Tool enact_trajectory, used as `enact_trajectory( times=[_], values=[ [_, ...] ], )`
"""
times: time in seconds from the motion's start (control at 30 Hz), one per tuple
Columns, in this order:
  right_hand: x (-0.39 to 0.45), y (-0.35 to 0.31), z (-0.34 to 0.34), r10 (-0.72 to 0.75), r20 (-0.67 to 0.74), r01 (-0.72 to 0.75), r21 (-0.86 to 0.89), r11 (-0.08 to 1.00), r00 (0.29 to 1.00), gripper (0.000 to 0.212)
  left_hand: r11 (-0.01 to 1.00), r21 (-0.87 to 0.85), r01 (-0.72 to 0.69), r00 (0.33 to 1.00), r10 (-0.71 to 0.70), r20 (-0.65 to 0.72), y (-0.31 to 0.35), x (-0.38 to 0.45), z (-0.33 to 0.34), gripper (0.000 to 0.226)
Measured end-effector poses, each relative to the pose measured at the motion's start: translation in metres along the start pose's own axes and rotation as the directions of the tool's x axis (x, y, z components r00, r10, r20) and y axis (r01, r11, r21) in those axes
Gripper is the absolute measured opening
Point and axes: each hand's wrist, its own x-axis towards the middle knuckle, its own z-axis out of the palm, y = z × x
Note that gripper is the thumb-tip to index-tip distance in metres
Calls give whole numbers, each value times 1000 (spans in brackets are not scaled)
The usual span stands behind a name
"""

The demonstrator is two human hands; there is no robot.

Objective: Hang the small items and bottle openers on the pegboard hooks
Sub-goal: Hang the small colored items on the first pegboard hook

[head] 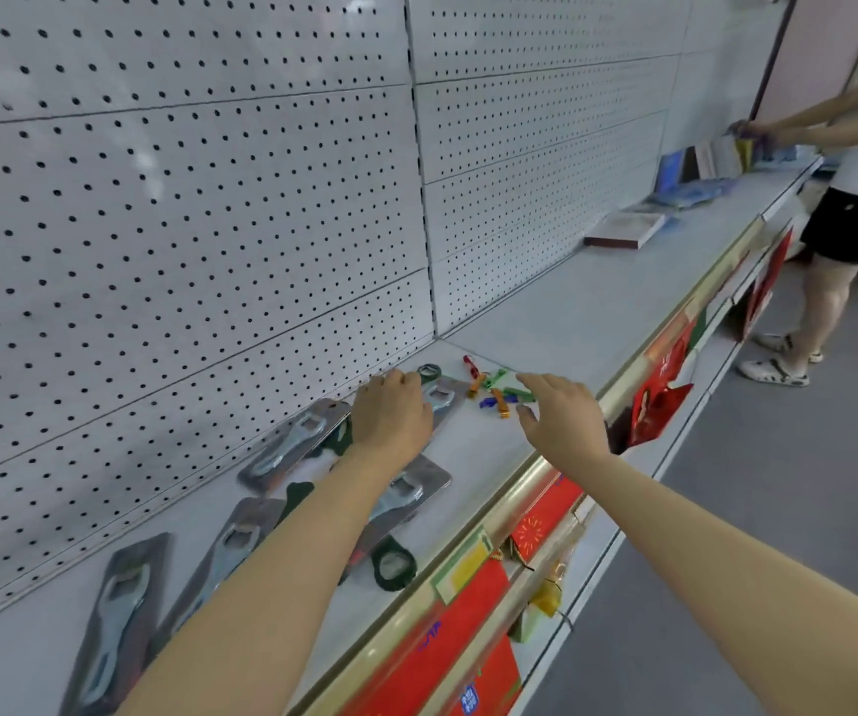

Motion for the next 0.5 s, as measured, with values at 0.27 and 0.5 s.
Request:
enact_trajectory(
  times=[0.27, 0.5],
  values=[
    [33, 66, 39, 81, 149, -74, -55, 996, 985, 44, 998, -56, 1, 998, 3, 68, 35, 54, 58, 28],
    [63, 102, 74, 60, 298, -62, -4, 998, 953, 41, 983, -108, 150, 978, -131, 163, 71, 98, 89, 12]
  ],
)
